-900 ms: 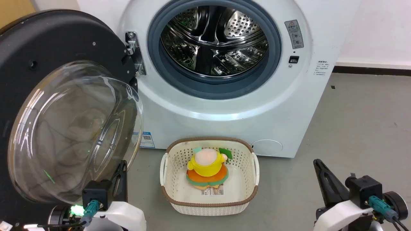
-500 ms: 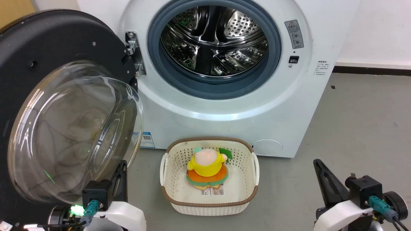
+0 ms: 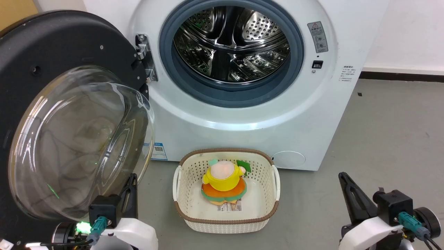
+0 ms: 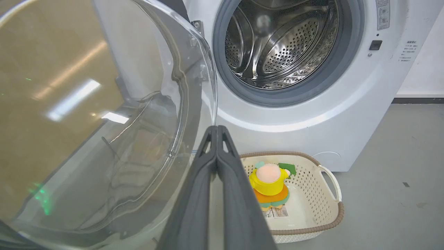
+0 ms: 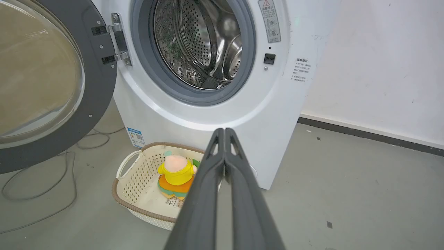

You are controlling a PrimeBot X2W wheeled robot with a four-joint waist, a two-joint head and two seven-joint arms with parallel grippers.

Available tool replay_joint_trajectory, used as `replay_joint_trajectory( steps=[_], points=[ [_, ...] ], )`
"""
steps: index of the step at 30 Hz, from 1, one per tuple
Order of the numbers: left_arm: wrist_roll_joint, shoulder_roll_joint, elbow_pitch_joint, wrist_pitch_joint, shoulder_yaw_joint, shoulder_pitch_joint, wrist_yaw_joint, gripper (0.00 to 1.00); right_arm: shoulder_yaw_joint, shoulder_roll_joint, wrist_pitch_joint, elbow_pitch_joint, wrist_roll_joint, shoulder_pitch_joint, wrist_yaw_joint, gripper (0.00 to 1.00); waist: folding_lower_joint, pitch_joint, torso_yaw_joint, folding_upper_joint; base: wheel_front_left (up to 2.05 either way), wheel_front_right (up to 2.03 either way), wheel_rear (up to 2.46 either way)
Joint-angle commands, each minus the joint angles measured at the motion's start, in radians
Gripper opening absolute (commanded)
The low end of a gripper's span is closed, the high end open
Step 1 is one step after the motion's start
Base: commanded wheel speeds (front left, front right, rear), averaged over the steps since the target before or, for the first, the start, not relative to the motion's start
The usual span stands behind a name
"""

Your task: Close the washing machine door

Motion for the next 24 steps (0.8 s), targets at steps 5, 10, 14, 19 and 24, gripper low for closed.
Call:
replay_joint_trajectory(
  steps=[5, 10, 14, 19, 24],
  points=[
    [-0.002, 0.000, 0.002, -0.005, -0.003, 0.001, 0.003, 1.00, 0.001, 0.000, -0.005, 0.002, 0.006, 0.002, 0.000, 1.00, 0.0000, 0.000, 0.000, 0.0000, 0.00, 0.00, 0.00],
    [-0.006, 0.000, 0.003, -0.016, -0.008, 0.001, 0.006, 1.00, 0.000, 0.000, -0.015, 0.004, 0.015, 0.005, 0.000, 1.00, 0.0000, 0.000, 0.003, 0.0000, 0.00, 0.00, 0.00],
    [-0.008, 0.000, 0.003, -0.024, -0.012, 0.002, 0.009, 1.00, 0.000, 0.000, -0.024, 0.005, 0.021, 0.007, 0.000, 1.00, 0.0000, 0.000, 0.009, 0.0000, 0.00, 0.00, 0.00],
    [-0.012, 0.000, 0.002, -0.034, -0.017, 0.003, 0.011, 1.00, -0.001, 0.000, -0.034, 0.007, 0.029, 0.010, 0.000, 1.00, 0.0000, 0.000, 0.022, 0.0000, 0.00, 0.00, 0.00],
    [-0.014, 0.000, 0.001, -0.045, -0.021, 0.004, 0.014, 1.00, 0.000, 0.001, -0.045, 0.008, 0.037, 0.013, 0.000, 1.00, 0.0000, -0.002, 0.042, 0.0000, 0.00, 0.00, 0.00]
  ],
)
